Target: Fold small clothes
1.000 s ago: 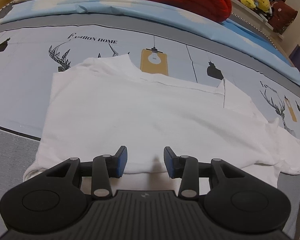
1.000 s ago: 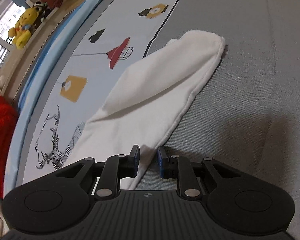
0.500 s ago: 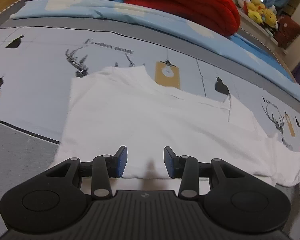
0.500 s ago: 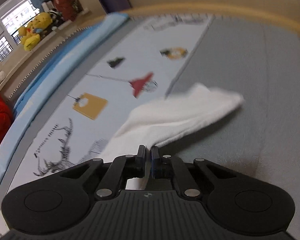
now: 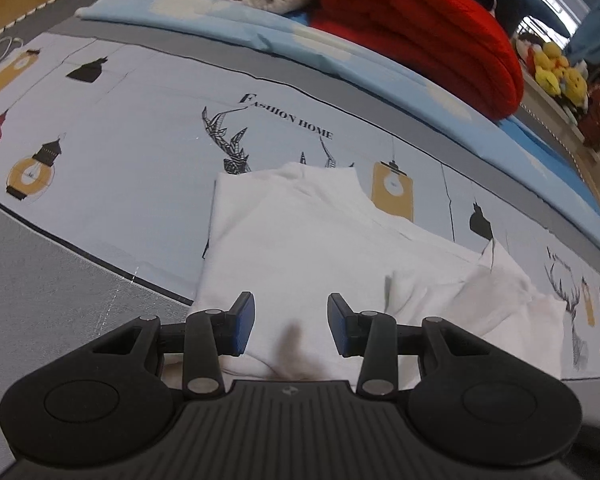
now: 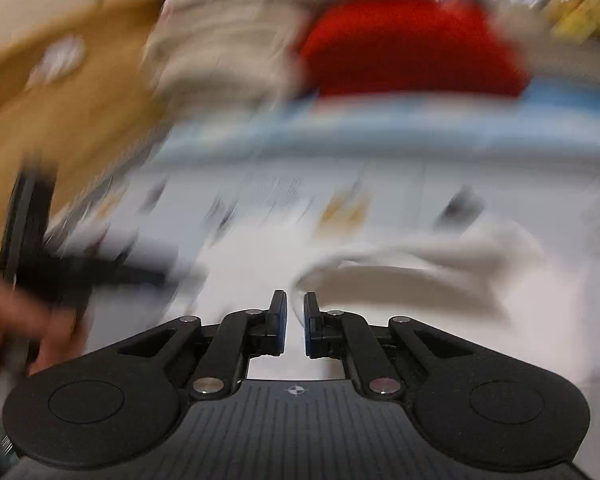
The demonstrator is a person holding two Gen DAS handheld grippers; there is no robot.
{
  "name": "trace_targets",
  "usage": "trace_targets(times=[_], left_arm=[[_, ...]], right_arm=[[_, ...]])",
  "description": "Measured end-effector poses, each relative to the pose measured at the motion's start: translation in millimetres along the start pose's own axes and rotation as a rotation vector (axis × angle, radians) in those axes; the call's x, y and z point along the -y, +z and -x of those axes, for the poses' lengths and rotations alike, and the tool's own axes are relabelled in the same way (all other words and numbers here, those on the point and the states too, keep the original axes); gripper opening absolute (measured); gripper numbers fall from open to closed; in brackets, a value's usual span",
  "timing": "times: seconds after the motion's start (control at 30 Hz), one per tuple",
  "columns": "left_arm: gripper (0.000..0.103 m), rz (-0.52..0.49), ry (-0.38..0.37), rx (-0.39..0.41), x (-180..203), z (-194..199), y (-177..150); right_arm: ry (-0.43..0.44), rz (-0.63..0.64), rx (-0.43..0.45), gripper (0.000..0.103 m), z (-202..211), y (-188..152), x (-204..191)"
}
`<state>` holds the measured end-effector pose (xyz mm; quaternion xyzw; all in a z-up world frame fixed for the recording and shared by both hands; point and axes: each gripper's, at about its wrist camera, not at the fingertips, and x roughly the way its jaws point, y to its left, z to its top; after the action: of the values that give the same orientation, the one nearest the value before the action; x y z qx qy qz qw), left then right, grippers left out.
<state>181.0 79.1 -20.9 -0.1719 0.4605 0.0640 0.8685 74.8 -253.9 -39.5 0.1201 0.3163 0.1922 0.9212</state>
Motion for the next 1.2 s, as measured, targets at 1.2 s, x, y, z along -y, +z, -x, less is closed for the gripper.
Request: trace_targets(times=[1.2], left_arm=[[0.044,-0.324,-0.371,-0.073,105.1,-24.3,-34.1]], right_arm=[[0.049,-0.650,0.118,0.000,-28.2,21.7,95.9]])
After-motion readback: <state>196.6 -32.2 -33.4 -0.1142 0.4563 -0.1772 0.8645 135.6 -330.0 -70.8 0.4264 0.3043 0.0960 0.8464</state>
